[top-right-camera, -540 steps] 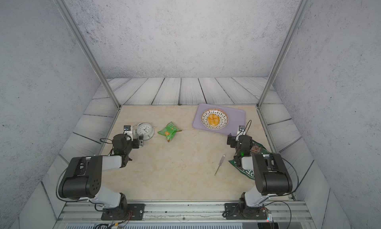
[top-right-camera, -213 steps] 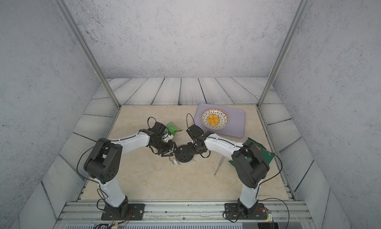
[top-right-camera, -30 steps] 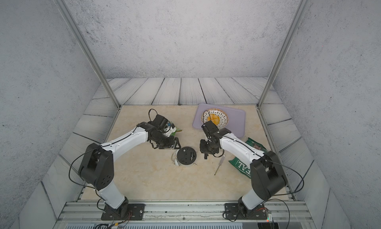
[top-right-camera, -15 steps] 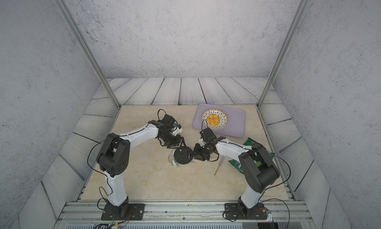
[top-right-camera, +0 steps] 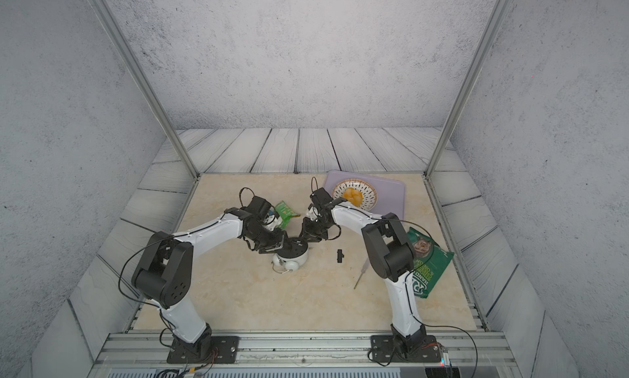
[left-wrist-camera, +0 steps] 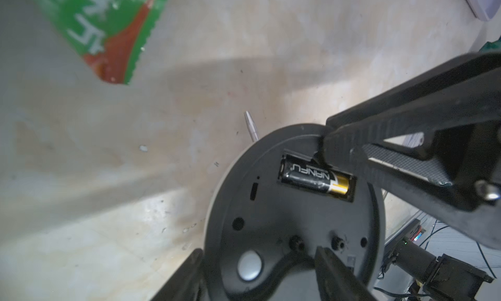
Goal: Remove the battery from the alarm
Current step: Adjust the alarm at the center of the board.
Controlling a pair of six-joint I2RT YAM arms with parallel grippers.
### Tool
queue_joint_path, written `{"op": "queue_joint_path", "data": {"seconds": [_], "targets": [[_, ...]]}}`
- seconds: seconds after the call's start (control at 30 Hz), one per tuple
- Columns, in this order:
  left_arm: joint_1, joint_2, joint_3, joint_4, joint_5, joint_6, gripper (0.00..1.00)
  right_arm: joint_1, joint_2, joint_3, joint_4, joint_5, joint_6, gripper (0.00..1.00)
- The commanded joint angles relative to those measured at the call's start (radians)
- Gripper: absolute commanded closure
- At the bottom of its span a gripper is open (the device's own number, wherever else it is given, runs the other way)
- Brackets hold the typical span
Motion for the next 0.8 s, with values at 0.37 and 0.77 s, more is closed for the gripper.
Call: {"op": "queue_joint_path", "data": {"seconds": [0.37, 0.77], "targets": [[-0.025, -0.081, -0.092, -0.004, 0.120, -0.022, 0.33, -0.029, -0.313, -0.104, -0.199, 0.360, -0.222, 0.54], [-0.025, -0.141, -0.114, -0.047, 0.129, 0.019, 0.13, -0.223, -0.553, -0.486, -0.361, 0.570, -0.102, 0.47]]}}
